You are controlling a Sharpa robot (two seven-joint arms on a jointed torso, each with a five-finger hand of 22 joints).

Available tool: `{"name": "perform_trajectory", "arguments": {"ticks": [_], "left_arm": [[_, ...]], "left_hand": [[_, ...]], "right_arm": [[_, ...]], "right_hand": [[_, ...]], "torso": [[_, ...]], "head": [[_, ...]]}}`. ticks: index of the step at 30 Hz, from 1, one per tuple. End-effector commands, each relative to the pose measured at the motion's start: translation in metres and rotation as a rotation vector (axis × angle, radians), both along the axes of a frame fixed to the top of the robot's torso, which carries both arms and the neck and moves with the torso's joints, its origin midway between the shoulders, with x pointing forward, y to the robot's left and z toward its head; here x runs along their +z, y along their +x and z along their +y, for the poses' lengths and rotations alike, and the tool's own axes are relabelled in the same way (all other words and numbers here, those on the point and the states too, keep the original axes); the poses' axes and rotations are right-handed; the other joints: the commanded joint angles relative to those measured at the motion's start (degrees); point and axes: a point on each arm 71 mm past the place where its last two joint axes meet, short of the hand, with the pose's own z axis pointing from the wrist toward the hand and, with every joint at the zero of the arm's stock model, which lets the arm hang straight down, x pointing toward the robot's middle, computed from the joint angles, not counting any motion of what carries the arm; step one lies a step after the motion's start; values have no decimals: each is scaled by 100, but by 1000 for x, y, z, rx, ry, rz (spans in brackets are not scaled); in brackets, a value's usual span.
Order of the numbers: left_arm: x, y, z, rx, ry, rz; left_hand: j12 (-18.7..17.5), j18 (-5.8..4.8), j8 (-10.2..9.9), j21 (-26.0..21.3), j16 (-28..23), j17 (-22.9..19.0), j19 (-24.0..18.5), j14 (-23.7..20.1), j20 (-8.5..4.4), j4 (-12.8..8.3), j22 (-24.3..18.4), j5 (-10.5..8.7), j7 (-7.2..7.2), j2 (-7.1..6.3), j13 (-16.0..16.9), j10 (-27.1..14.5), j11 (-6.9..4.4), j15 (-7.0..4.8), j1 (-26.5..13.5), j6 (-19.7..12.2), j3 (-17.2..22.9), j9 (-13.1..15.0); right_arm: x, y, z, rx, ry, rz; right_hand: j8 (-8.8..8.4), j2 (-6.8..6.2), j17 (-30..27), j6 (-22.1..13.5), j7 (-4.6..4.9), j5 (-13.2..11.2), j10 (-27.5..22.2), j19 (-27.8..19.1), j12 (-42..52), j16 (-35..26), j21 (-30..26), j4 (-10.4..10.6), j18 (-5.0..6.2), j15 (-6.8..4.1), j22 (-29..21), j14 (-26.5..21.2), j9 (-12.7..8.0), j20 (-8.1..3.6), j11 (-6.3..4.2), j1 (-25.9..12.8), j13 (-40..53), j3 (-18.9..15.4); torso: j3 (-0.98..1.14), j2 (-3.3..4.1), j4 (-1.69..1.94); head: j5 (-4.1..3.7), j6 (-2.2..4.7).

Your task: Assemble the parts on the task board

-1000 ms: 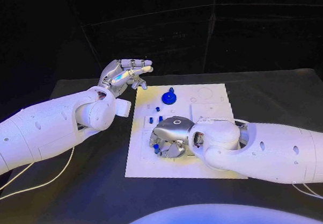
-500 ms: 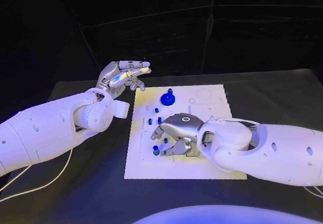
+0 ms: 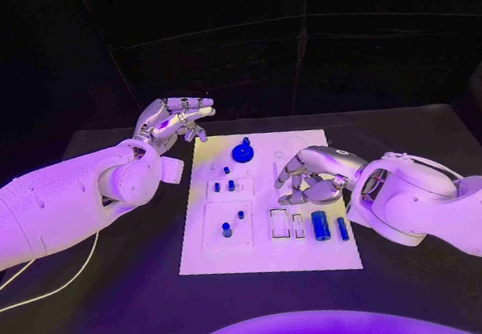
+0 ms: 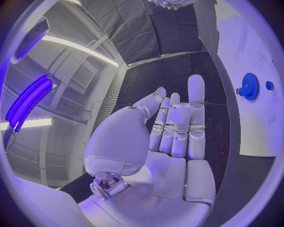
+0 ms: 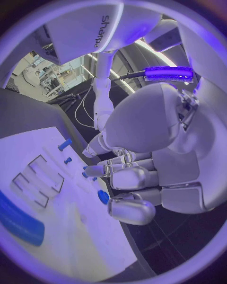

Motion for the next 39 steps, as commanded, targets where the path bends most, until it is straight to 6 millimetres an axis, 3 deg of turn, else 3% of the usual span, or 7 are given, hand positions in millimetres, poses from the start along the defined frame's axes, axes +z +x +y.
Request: {"name": "perform_trajectory", "arguments": {"ticks": [1,4,8,13,18,29,39], "left_arm": [[2,0,-1,-4,-7,-4],[2,-1,-1,-4,-8,-3],[2,-1,-2,-5,-10,-2],[1,-1,-2,-5,-11,-2],[1,-1,-2,-5,-12,-1],[1,-1,-2,-6,-11,1],[0,-1,-1,-6,-10,3]], "left_hand": [[18,78,28,-33,-20,-3,-24,-33,-9,19,-5,-10,21,-16,5,-32,5,-5,44,0,-5,0],[20,78,29,-34,-20,-5,-24,-33,-9,20,-5,-10,21,-15,6,-31,5,-6,44,1,-5,0],[22,78,31,-35,-20,-7,-23,-34,-9,21,-6,-10,20,-14,6,-29,4,-6,45,4,-5,1],[22,78,31,-35,-20,-7,-23,-34,-9,21,-6,-10,20,-14,6,-29,4,-6,45,4,-5,1],[22,78,31,-35,-20,-7,-23,-34,-9,21,-6,-10,20,-14,6,-29,4,-6,45,4,-5,1],[28,79,37,-38,-18,-8,-22,-33,-9,24,-9,-11,18,-14,7,-25,2,-7,43,9,-8,2],[32,78,37,-46,-18,-16,-19,-36,-9,45,-16,-11,22,-15,7,-31,6,-5,19,2,-21,0]], "right_arm": [[-5,0,-18,-133,36,159],[-8,-3,-41,-212,-44,201],[-6,-7,-58,-270,-125,173],[-5,-11,-68,-327,-208,125],[-13,-18,-69,-352,-255,130],[-28,-23,-57,-326,-303,146],[-38,-25,-47,-298,-325,166]], "right_hand": [[115,3,131,42,-68,293,45,72,417,99,91,267,-102,-73,120,145,22,-51,-45,-307,393,-216],[301,2,244,26,-93,197,-61,89,1245,186,134,649,-111,-87,182,146,51,-80,-64,-573,1378,-544],[542,4,536,52,-140,149,55,208,2311,374,269,906,-156,-120,383,184,117,-102,-101,-555,2728,-793],[823,23,815,56,-184,211,207,333,3101,546,405,1181,-202,-146,591,213,225,-125,-133,-469,3834,-1034],[960,48,924,-8,-189,302,237,358,3311,612,438,1219,-213,-145,642,222,286,-127,-133,-596,4195,-1200],[1172,-20,1026,-173,-172,204,177,344,3356,669,437,1241,-211,-125,649,223,378,-108,-114,-1053,4448,-1398],[1255,-38,1061,-199,-177,158,212,356,3426,689,450,1242,-215,-124,672,226,414,-105,-115,-1204,4591,-1384]], "torso": [[-6,-11,-46],[1,-8,-89],[-8,-25,-93],[3,-11,-91],[0,-7,-72],[-4,-11,-61],[-7,-9,-63]], "head": [[-39,5],[-64,11],[-143,-12],[-197,-5],[-233,-6],[-261,-15],[-269,-24]]}}
